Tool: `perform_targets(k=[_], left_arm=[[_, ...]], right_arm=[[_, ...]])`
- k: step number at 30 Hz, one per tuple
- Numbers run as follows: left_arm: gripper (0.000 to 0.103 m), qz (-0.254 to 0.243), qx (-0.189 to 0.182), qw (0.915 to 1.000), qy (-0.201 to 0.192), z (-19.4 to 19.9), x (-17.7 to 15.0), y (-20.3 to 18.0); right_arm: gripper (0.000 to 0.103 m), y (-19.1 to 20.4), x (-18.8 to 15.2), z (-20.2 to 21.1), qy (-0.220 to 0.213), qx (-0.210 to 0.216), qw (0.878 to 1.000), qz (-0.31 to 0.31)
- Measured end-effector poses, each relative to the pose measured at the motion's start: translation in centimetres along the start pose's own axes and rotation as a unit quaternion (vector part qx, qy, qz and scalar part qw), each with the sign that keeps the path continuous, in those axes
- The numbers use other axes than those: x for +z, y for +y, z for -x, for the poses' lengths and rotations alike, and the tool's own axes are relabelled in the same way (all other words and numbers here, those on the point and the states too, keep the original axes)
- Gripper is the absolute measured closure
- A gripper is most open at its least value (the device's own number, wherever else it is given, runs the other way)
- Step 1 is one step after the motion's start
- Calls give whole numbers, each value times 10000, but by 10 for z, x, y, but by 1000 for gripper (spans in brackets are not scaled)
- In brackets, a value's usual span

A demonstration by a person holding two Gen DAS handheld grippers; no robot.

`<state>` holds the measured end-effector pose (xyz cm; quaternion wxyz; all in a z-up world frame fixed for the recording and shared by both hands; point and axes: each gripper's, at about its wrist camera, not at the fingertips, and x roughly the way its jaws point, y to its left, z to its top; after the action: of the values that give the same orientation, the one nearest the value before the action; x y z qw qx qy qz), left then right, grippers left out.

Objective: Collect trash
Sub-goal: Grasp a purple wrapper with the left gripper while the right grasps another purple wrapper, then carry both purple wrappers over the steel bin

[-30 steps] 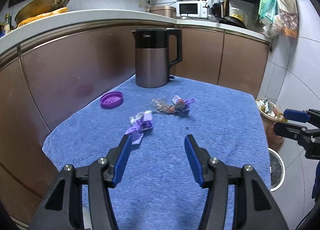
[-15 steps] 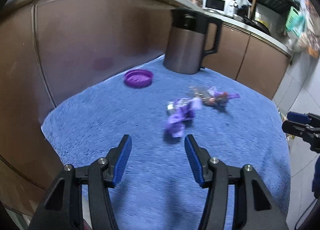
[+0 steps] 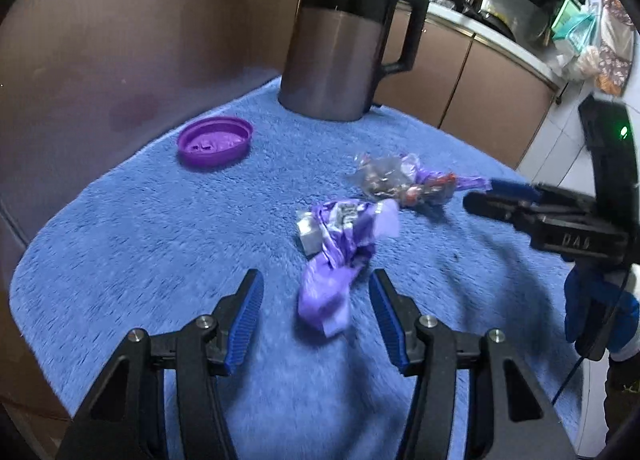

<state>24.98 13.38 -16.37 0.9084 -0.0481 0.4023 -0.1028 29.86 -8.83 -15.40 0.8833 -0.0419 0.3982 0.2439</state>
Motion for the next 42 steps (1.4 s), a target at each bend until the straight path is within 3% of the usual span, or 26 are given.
perform_targets(k=[3, 7, 9, 11, 14, 20, 24, 30, 42], left_arm=[[53, 108, -49, 9998, 158, -17, 3, 2], [59, 122, -162, 9995, 260, -25, 5, 3], [64, 96, -194, 9993, 316, -29, 5, 2], [67, 113, -198, 9990, 374, -32, 5, 2], [76, 142, -256, 9987, 411, -35, 7, 4], [84, 158, -296, 9987, 396, -28, 4, 4], [87, 202, -347, 9988, 289, -12, -1, 1], [88, 235, -293, 9992, 107, 23, -13, -4], [89, -275, 110, 9990, -337, 104, -38, -63]], right_arm=[[34, -5, 8, -13, -32, -42, 10000, -64], [36, -26, 16, -22, -160, 230, 9983, -516], [42, -39, 24, -28, -190, 239, 9965, -779], [55, -52, 32, -39, -53, 291, 9945, -1008], [64, -59, 38, -59, 286, 346, 9928, -1109], [79, -49, 35, -68, 657, 414, 9930, -887], [80, -45, 28, -60, 826, 442, 9925, -784], [83, -34, 8, -34, 934, 474, 9925, -635], [84, -9, -34, 109, -18, 357, 9981, -509]])
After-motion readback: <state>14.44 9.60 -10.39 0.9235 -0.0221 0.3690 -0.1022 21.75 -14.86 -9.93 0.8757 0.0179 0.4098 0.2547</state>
